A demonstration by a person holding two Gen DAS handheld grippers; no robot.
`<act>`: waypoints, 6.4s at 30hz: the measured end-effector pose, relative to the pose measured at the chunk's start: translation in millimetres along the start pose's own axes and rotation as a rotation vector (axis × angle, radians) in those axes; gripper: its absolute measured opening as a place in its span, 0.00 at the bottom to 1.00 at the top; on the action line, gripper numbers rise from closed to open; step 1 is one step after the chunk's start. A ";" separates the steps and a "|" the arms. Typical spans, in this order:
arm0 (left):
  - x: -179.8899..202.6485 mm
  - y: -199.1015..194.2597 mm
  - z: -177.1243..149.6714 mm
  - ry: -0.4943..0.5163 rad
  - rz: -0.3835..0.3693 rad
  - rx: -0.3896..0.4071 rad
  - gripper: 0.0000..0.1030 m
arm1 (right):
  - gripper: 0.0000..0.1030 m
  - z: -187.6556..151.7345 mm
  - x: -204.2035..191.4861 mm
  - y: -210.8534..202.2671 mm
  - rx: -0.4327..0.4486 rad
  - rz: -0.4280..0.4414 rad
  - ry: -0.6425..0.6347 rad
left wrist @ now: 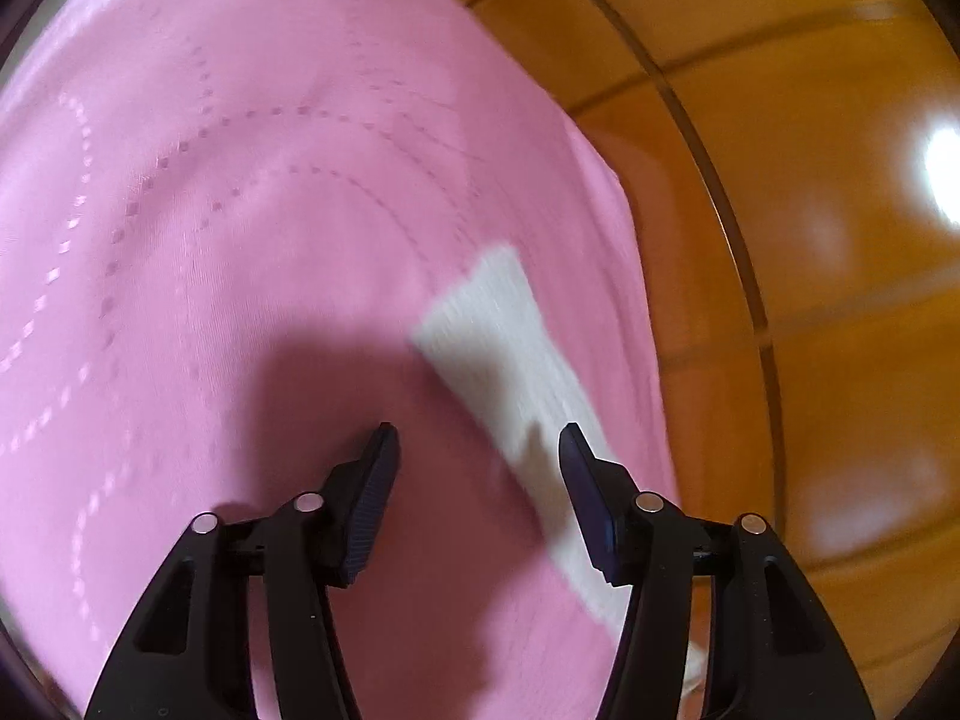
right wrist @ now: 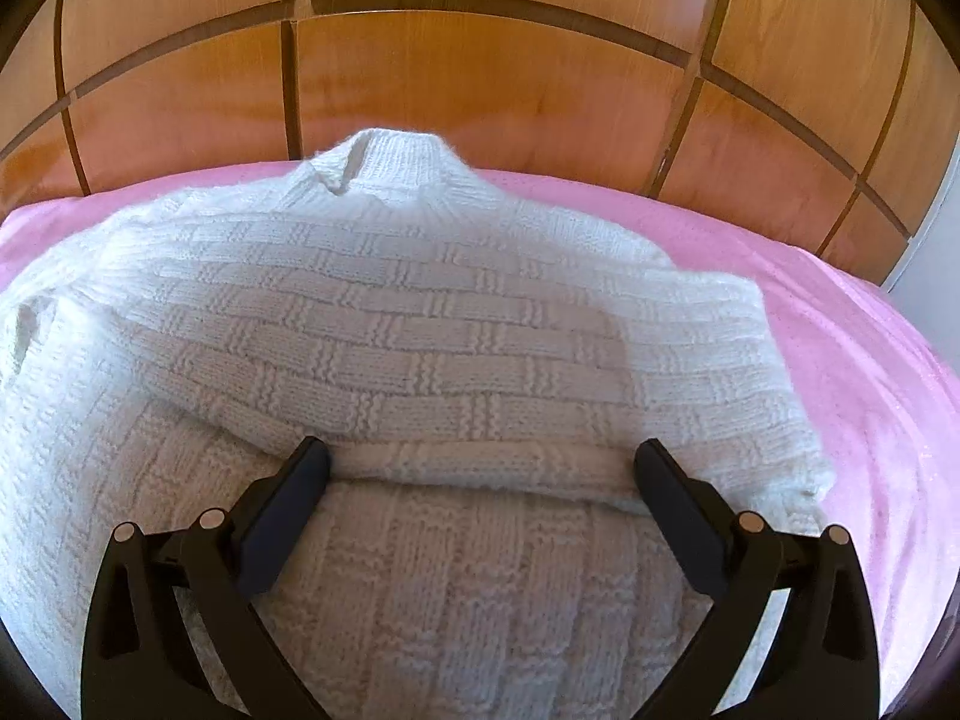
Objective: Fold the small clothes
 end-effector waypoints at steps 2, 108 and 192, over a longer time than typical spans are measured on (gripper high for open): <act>-0.4 6.9 8.8 -0.037 -0.008 -0.002 0.41 | 0.98 0.5 -0.1 0.6 0.001 -0.007 -0.005; 202.4 58.6 -355.8 0.821 -0.277 -0.499 0.68 | 0.67 54.6 53.9 -33.1 0.086 0.218 0.252; 44.5 -56.3 -304.3 1.034 -0.060 -0.340 0.64 | 0.97 -86.8 136.3 -84.1 -0.097 0.242 0.359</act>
Point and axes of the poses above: each gripper's, at about its wrist camera, not at the fingertips, and y roughly the way its jaws point, x to its right, z to its top, the point moved 8 cm from there along y, roughly the way its jaws point, and after that the axes turned 2 degrees about z, right-handed, at the moved point
